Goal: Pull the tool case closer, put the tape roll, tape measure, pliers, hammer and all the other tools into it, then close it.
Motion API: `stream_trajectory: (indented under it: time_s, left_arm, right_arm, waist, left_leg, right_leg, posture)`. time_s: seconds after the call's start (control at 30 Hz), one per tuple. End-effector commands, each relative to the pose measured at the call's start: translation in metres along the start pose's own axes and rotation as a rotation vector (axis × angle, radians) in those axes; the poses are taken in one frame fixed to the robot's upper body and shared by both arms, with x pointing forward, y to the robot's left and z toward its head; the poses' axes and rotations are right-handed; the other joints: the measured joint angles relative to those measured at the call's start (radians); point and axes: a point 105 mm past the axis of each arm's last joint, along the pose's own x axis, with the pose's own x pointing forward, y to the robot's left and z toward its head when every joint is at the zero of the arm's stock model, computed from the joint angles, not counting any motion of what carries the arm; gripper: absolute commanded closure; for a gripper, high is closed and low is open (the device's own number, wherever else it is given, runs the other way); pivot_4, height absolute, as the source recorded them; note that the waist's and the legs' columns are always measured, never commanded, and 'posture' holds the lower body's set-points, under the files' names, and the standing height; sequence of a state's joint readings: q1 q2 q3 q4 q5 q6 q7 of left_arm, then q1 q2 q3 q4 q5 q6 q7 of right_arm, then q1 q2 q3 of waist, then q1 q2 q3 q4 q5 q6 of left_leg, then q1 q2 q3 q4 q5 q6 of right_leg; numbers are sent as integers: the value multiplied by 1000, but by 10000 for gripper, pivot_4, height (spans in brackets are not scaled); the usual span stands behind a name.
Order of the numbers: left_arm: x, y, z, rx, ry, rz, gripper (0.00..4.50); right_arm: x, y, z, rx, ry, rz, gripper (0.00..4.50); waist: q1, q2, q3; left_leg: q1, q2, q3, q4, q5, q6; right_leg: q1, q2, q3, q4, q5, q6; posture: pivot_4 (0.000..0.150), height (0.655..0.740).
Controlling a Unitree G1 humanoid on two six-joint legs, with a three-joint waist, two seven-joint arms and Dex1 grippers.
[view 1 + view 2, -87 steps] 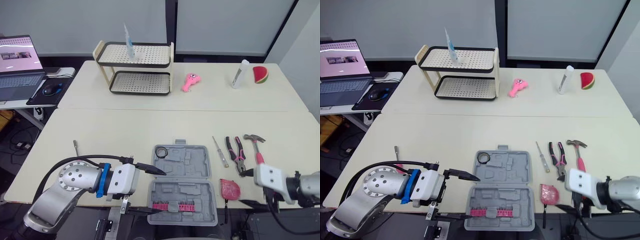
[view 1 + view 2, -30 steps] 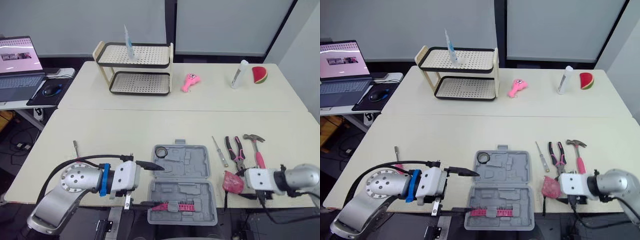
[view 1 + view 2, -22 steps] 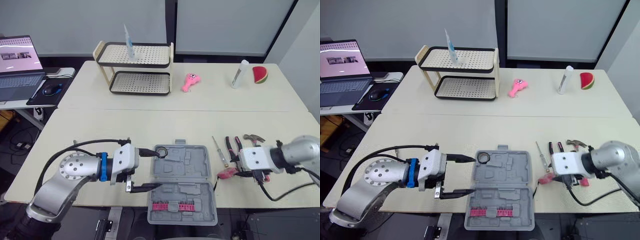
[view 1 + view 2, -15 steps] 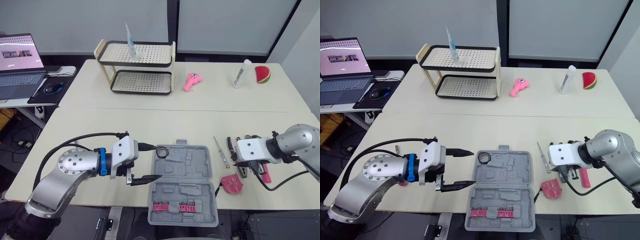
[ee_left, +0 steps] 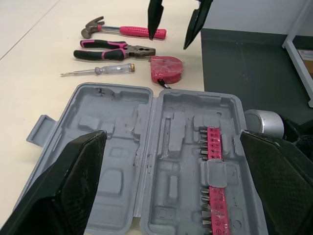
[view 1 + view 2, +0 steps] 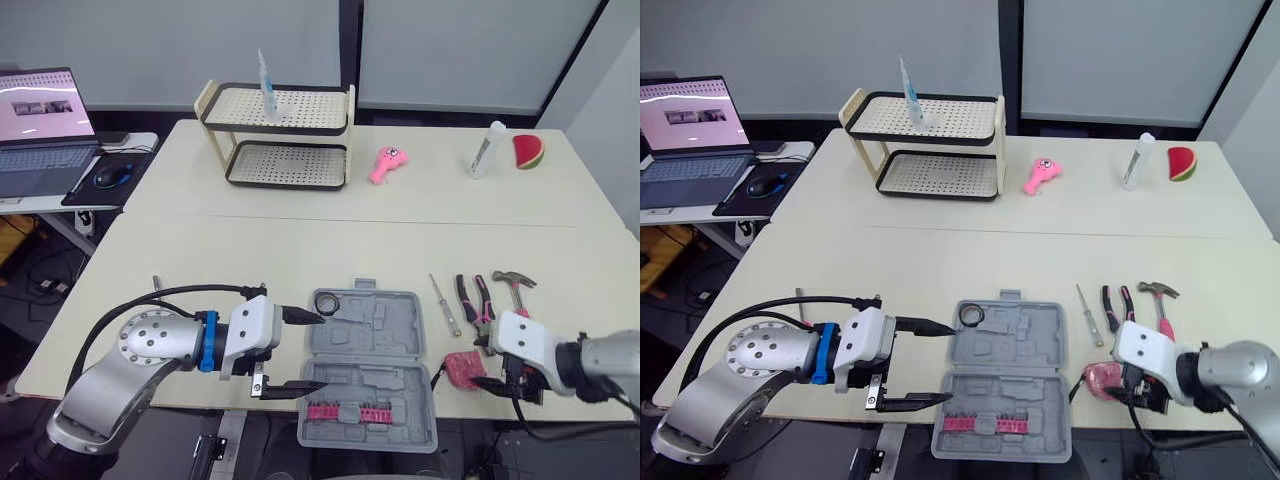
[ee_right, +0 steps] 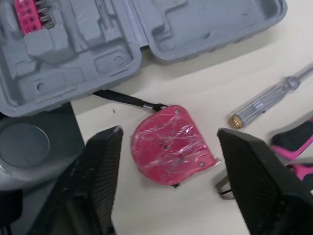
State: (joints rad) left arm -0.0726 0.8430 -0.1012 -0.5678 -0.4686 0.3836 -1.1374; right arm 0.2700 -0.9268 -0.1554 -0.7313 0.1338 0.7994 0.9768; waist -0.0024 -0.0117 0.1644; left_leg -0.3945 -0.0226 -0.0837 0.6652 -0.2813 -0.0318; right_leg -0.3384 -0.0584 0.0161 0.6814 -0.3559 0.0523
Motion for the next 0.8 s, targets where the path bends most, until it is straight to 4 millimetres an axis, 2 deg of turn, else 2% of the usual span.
stream_trajectory:
  time_s: [0.03, 0.17, 0.4, 0.8]
  left_arm:
    - [3, -4, 8, 32, -17, -60, 0]
    - [7, -4, 12, 64, -23, -112, 0]
    - [11, -2, 16, 95, -27, -154, 0]
    - [12, -12, 19, 148, -72, -237, 0]
  right_arm:
    - [-4, 4, 0, 97, -15, -134, 235]
    - [3, 16, -6, 238, -32, -223, 235]
    - [18, 14, -14, 452, -58, -401, 235]
    - [39, 31, -15, 526, -42, -410, 235]
  waist:
    - [0, 0, 0]
    - [-1, 0, 0]
    - [-5, 1, -1]
    - [-7, 1, -1]
  left_leg:
    - [0, 0, -1, 0, 0, 0]
    - [1, 0, 0, 0, 0, 0]
    - [2, 0, 1, -1, 0, 0]
    - [2, 0, 1, -1, 0, 0]
  right_leg:
    - [0, 0, 0, 0, 0, 0]
    - [0, 0, 0, 0, 0, 0]
    - [0, 1, 0, 0, 0, 0]
    - [0, 1, 0, 0, 0, 0]
  posture:
    - [1500, 7290]
    - [1500, 7290]
    - [1500, 7290]
    - [1500, 7290]
